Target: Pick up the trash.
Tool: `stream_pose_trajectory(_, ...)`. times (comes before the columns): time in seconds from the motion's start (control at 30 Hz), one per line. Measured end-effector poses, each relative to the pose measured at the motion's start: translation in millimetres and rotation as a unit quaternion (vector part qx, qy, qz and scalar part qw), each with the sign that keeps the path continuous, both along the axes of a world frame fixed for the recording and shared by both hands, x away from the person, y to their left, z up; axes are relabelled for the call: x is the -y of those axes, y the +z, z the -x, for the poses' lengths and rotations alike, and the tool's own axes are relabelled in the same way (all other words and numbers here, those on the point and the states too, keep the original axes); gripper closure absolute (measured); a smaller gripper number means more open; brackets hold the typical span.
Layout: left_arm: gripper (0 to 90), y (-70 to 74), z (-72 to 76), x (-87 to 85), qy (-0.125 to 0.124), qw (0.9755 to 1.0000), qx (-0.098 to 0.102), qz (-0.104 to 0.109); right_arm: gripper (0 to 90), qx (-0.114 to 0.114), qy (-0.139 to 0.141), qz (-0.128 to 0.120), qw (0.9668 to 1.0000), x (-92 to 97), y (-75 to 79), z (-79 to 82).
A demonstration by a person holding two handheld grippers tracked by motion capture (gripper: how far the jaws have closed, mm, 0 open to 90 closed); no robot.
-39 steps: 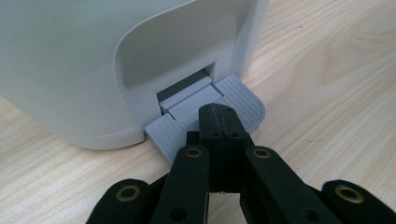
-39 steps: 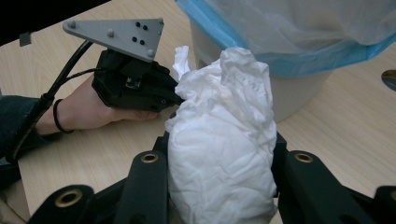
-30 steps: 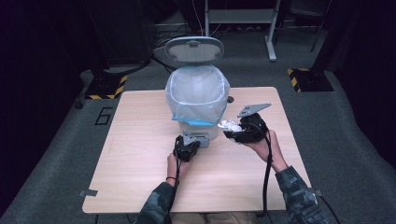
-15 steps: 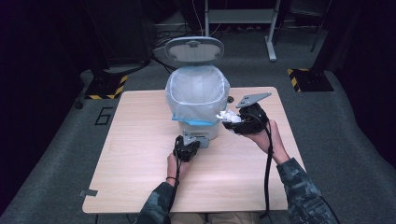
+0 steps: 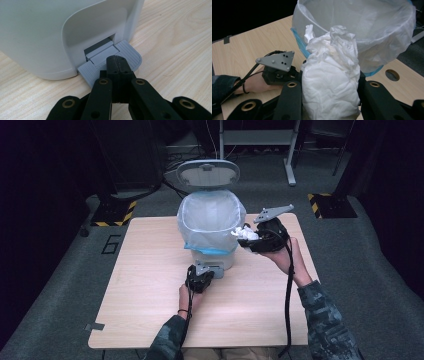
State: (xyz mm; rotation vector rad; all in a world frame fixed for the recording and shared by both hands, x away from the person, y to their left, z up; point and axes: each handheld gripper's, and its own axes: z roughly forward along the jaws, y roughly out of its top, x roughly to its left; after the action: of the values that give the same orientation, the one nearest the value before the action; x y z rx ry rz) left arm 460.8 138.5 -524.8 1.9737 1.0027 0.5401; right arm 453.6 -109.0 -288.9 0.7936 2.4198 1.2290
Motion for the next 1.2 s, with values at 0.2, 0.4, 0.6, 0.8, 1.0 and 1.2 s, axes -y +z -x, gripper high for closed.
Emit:
stream_pose_trajectory(0.2,90.0,0.0,-0.1,-0.1,-0.001,1.0000,0.000,-0.001,64.2,0.007,0.001,-0.002,1.0000,-2.4,14.7,-4.9)
stream_pose_trajectory(0.4,90.0,0.0,-0.4,-0.4,-0.001,1.0000,-0.001,0.001,64.3,0.017,0.001,0.000,0.9998,-5.5,24.5,-8.5)
stream_pose_trajectory(0.6,90.0,0.0,-0.3,-0.3,-0.001,1.0000,0.000,0.000,64.3,0.021,0.000,0.006,0.9998,-10.6,33.0,-13.9)
stream_pose_trajectory(0.8,90.0,0.0,-0.4,-0.4,-0.001,1.0000,-0.001,0.001,64.3,0.027,0.001,0.013,0.9996,-16.5,41.8,-21.2)
stream_pose_trajectory(1.0,90.0,0.0,-0.3,-0.3,-0.001,1.0000,0.000,0.000,64.4,0.025,0.000,0.021,0.9995,-24.3,47.1,-29.5)
stream_pose_trajectory(1.2,90.0,0.0,-0.4,-0.4,-0.001,1.0000,0.000,0.000,64.4,0.023,0.002,0.030,0.9993,-34.3,50.7,-39.0)
